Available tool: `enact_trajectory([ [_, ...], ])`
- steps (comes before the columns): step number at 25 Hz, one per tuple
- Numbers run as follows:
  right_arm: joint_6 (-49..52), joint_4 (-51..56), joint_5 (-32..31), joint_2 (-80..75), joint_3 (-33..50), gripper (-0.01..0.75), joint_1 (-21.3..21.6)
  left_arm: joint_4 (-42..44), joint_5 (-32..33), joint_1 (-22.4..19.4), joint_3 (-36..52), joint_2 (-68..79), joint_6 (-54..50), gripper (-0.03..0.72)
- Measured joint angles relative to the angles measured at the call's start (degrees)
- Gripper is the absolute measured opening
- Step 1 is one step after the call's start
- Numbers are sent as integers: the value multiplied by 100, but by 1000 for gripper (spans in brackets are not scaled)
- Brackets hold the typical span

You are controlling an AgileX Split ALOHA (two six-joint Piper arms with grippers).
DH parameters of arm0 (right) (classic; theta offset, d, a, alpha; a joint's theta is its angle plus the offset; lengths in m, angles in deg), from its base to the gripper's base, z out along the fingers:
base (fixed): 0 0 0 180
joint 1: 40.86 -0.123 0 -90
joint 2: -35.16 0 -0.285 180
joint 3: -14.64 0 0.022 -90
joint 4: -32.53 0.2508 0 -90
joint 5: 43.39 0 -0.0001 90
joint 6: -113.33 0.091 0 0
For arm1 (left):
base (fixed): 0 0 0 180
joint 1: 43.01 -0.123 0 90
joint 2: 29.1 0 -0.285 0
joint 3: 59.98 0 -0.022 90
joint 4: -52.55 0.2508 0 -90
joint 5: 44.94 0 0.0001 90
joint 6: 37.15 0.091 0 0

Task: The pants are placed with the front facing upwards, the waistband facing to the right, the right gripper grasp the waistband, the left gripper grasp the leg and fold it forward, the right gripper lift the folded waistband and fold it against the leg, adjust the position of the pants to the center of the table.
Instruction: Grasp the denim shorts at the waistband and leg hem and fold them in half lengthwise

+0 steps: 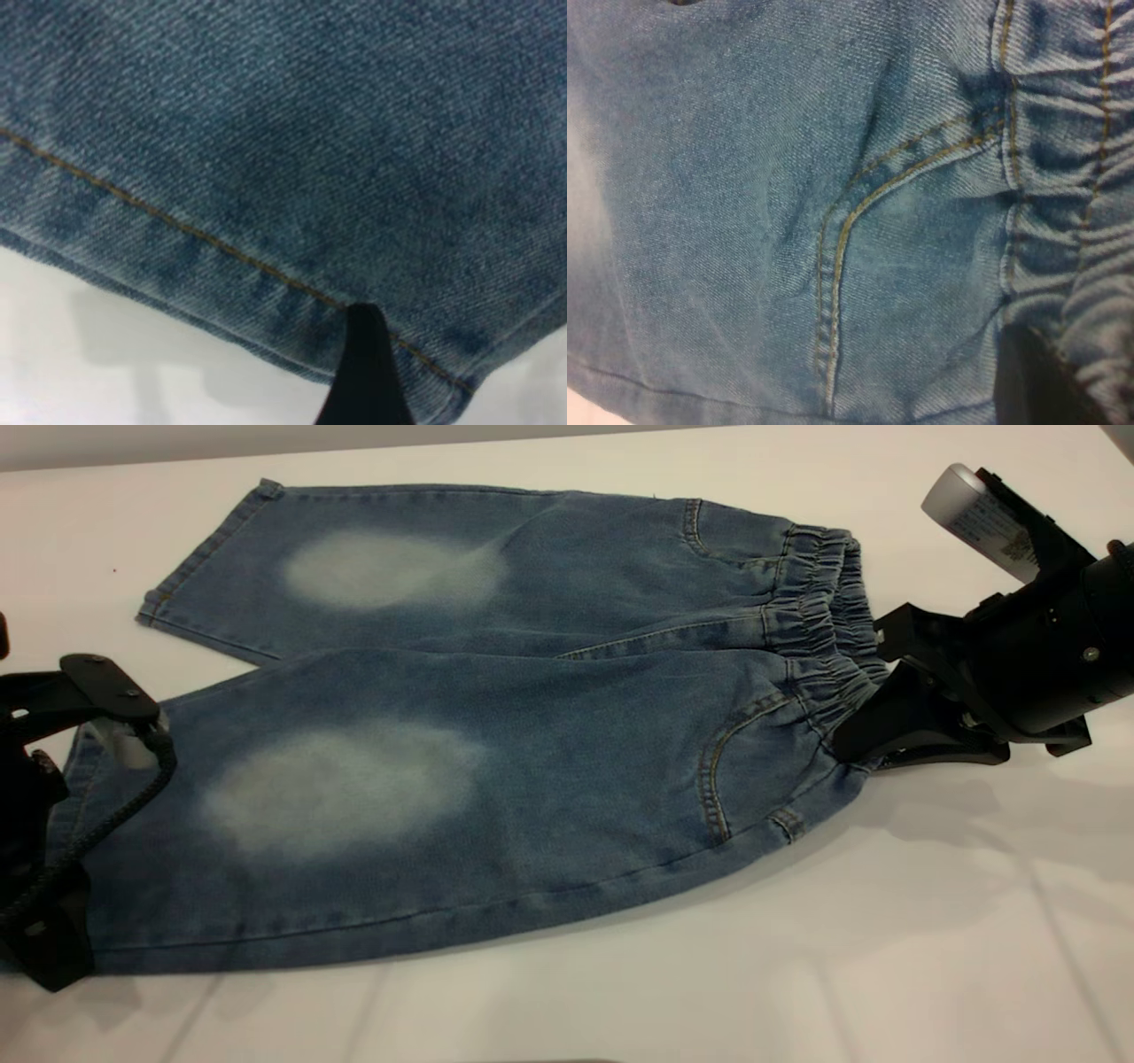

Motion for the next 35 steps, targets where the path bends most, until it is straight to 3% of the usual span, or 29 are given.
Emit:
enact_trajectory([
  [3,-10,0,0,0,0,55,0,207,-144,0,49,0,-37,496],
  [6,-18,0,0,0,0,55,0,390,-463,1,217,-38,-140,434],
  [11,-18,0,0,0,0,59,0,569,-971,-5,449,-94,-223,239],
  [14,-18,0,0,0,0,61,0,563,-1052,-5,455,-113,-260,99],
  [16,-18,0,0,0,0,62,0,546,-1063,-5,468,-164,-321,45],
  [21,-18,-20,-40,0,0,65,0,468,-1029,-5,548,-638,-359,36],
  [25,199,-236,-551,37,0,65,17,468,-864,-5,560,-1305,-359,36],
  [31,942,-1047,-1005,559,53,67,17,462,-552,-5,705,-2458,-361,36],
  [35,1337,-1606,-1070,1287,518,67,17,433,-398,-5,1043,-3272,-400,36],
])
